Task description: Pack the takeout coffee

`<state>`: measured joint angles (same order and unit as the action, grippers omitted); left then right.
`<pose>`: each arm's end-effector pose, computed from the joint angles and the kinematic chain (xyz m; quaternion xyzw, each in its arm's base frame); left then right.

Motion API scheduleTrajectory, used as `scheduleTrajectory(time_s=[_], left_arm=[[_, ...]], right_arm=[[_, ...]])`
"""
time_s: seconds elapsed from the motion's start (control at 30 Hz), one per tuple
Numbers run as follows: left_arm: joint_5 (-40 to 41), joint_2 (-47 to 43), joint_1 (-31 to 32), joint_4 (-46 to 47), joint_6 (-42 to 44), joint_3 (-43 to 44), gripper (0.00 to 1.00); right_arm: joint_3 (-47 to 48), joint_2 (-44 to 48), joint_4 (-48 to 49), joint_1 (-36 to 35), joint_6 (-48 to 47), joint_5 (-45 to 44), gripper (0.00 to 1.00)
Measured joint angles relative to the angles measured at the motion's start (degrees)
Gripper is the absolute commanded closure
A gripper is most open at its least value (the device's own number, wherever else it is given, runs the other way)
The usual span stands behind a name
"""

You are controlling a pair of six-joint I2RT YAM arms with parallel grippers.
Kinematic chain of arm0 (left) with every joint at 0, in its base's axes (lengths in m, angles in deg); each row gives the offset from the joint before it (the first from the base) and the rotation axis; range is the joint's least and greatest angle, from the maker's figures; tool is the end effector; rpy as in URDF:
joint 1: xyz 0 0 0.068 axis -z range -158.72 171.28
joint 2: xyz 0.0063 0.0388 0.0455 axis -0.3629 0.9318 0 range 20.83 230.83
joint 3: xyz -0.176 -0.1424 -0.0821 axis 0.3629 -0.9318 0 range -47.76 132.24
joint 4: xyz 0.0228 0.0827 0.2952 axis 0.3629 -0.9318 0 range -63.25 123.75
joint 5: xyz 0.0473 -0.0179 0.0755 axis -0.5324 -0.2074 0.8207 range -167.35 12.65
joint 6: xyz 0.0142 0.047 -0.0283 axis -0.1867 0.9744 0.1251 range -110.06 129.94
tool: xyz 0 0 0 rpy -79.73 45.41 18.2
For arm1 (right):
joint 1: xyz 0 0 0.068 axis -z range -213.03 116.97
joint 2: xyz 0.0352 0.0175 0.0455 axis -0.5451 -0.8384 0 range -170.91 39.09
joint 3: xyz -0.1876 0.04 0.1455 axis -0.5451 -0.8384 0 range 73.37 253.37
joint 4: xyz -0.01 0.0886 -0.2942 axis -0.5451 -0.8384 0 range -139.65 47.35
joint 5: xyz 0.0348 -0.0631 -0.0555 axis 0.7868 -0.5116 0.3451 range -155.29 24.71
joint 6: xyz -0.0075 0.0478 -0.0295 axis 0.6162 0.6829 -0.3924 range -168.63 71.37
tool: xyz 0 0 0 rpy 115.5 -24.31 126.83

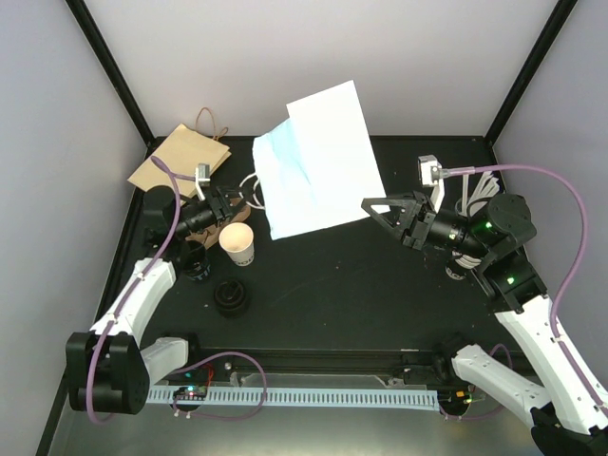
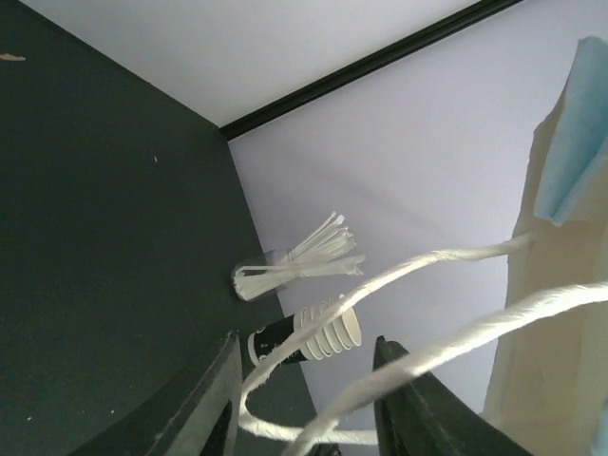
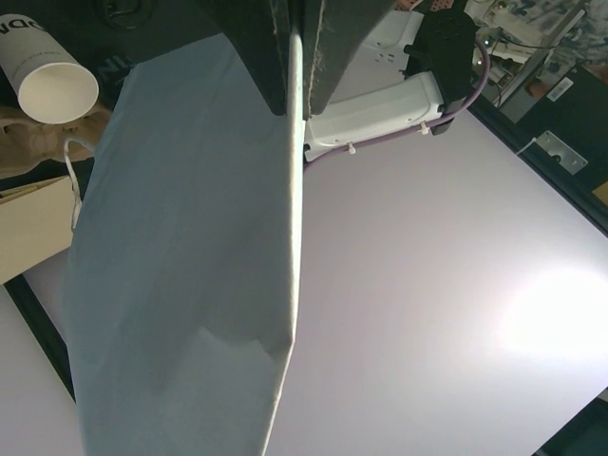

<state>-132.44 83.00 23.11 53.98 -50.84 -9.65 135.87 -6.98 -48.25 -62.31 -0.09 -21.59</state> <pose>0.2999 -0.0421 0.2462 -0.0436 0.7192 -0.6032 0.3421 0.1831 0.1341 0.4395 -0.1838 0.6311 0.6338 0.4077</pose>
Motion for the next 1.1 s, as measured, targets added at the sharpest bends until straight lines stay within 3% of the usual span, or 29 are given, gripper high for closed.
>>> scheduleTrajectory(time_s=[0.13,0.17,0.23,0.3,0.37,0.4,0.47,0.57,0.73,1.0,1.1], left_arm=[[0.2,0.6,0.2,-0.1,0.2,0.0,0.96],[0.2,0.7,0.2,-0.4,0.3,0.0,0.98],[0.6,0.9,0.2,-1.6,1.4,0.4,0.98],[1.1,0.9,0.2,-4.0,2.6,1.1,0.98],[1.8,0.6,0.2,-6.7,4.2,1.9,0.98],[2.3,0.3,0.2,-7.9,4.9,2.1,0.99],[3.6,-1.0,0.4,-11.1,6.8,2.3,0.98],[6.1,-3.5,1.6,-17.6,10.2,3.8,0.98],[7.8,-5.5,6.2,-22.3,13.7,7.3,0.99],[9.7,-3.8,17.3,-26.3,16.9,13.4,0.98],[10.1,-2.5,19.6,-27.1,17.4,15.5,0.98]], right_arm=[[-0.4,0.0,0.0,0.0,0.0,0.0,0.98],[-0.4,0.0,0.0,0.0,0.0,0.0,0.95],[-0.4,0.1,-0.4,0.0,-0.1,-0.1,0.83],[-0.5,0.2,-1.4,0.0,-1.0,-0.9,0.81],[-0.6,0.7,-3.8,0.0,-2.7,-3.1,0.68],[-0.7,1.1,-5.4,0.0,-3.8,-4.7,0.67],[-1.3,2.2,-9.0,0.0,-6.4,-9.3,0.62],[-4.2,4.3,-14.0,0.0,-9.8,-18.1,0.42],[-10.8,4.7,-21.1,0.0,-12.9,-30.4,0.22],[-16.2,1.5,-28.4,0.0,-15.6,-37.9,0.01],[-16.2,1.5,-30.0,0.0,-16.8,-41.0,0.00]])
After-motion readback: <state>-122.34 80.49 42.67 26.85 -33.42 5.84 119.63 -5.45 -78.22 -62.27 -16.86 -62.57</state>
